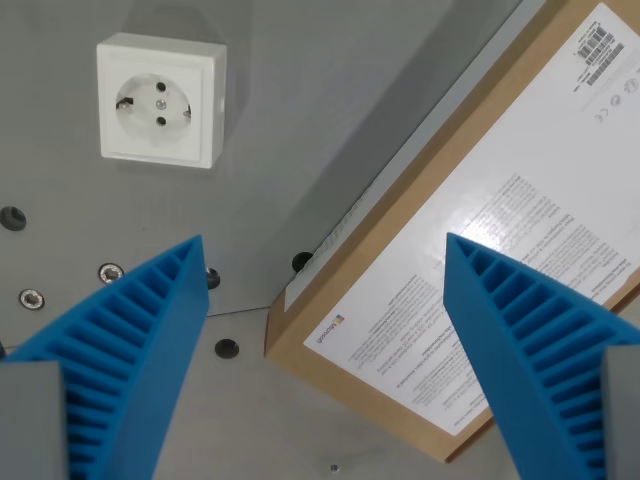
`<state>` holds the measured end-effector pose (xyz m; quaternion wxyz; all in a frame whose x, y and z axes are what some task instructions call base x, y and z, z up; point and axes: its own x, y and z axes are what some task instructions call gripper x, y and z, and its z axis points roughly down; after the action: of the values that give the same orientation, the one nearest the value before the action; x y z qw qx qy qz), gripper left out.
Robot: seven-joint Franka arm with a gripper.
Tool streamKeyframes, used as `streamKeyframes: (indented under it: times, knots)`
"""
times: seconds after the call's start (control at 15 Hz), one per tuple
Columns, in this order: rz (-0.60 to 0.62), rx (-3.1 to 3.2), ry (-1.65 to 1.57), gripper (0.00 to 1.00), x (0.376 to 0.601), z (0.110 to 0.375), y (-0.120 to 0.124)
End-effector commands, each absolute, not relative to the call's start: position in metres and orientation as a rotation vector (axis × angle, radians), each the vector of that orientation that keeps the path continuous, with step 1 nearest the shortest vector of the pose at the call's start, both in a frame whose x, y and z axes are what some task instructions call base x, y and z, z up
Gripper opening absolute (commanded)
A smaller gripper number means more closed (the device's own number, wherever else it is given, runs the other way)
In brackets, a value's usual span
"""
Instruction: Move above the white socket
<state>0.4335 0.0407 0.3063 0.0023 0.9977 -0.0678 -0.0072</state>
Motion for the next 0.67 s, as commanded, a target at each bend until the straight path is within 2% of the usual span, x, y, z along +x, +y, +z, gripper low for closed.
streamKeyframes:
  times: [0.07, 0.67]
  knots:
    - [-0.013, 3.130, -0.213, 1.00, 0.4337, 0.3087, 0.0407]
    - [-0.006, 3.140, -0.078, 1.00, 0.4343, 0.3060, 0.0422]
